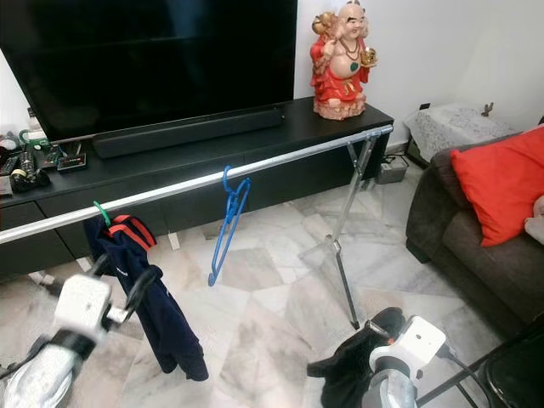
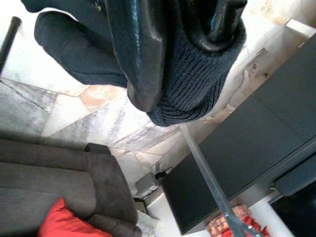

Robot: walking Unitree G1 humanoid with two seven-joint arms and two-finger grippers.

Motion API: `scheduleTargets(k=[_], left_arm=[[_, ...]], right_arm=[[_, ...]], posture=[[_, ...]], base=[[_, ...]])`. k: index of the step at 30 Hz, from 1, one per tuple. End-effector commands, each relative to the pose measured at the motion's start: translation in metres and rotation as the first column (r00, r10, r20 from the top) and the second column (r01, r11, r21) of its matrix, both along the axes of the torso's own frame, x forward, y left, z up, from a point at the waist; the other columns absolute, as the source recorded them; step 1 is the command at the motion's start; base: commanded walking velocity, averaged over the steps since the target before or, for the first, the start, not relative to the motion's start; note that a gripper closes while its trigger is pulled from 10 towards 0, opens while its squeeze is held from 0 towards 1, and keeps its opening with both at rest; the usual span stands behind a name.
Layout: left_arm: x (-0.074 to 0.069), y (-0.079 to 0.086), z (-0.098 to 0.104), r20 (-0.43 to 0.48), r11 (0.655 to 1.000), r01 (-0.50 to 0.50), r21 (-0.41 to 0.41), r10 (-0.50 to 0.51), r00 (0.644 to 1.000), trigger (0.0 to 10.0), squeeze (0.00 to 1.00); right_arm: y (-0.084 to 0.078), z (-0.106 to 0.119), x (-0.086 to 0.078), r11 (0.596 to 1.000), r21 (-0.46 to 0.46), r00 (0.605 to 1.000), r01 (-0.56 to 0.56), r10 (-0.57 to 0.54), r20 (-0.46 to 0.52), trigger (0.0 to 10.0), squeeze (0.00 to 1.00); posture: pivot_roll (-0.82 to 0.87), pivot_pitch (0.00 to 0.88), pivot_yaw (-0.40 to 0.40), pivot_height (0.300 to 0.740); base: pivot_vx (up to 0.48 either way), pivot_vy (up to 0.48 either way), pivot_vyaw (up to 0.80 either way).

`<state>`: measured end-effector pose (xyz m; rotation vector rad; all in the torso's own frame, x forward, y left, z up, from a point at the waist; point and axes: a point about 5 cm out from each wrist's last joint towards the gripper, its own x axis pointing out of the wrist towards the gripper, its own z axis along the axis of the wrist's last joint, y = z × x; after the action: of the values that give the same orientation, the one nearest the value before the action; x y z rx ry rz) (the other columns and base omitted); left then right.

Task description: Hang hanger

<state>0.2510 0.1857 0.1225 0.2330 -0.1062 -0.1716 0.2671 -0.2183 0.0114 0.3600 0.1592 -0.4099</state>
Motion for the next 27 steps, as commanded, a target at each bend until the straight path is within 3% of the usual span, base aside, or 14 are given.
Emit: scheduleTargets(k=[1, 8, 15, 27], left_arm=[[0.006, -0.008, -0.007, -0.069, 0.998, 0.033, -0.051, -0.036, 0.997, 10.0, 0.0], [0.025, -0.023, -0.015, -0.146, 0.992, 0.051, -0.119, -0.068, 0.987, 10.0, 0.0], [0.028, -0.02, -0.024, -0.186, 0.991, 0.024, -0.13, -0.048, 0.981, 10.0, 0.0], [0.031, -0.025, -0.033, -0.213, 0.989, 0.06, -0.135, -0.088, 0.973, 10.0, 0.0]], right_arm=[[0.001, 0.005, 0.004, 1.0, -0.01, 1.0, 0.001, -0.001, 0.024, 10.0, 0.0], [-0.009, 0.009, 0.004, 0.999, -0.027, 0.999, 0.021, -0.02, 0.035, 10.0, 0.0], [-0.007, 0.012, 0.007, 0.999, -0.029, 0.999, 0.02, -0.019, 0.044, 10.0, 0.0], [-0.01, 0.02, 0.014, 0.999, -0.035, 0.998, 0.02, -0.018, 0.068, 10.0, 0.0]], posture=[[0.06, 0.012, 0.011, 0.74], [0.04, 0.017, 0.011, 0.74], [0.03, 0.037, 0.021, 0.74], [0.02, 0.061, 0.024, 0.74]], base=[[0.0, 0.0, 0.0], [0.0, 0.0, 0.0], [0.0, 0.0, 0.0], [0.0, 0.0, 0.0]])
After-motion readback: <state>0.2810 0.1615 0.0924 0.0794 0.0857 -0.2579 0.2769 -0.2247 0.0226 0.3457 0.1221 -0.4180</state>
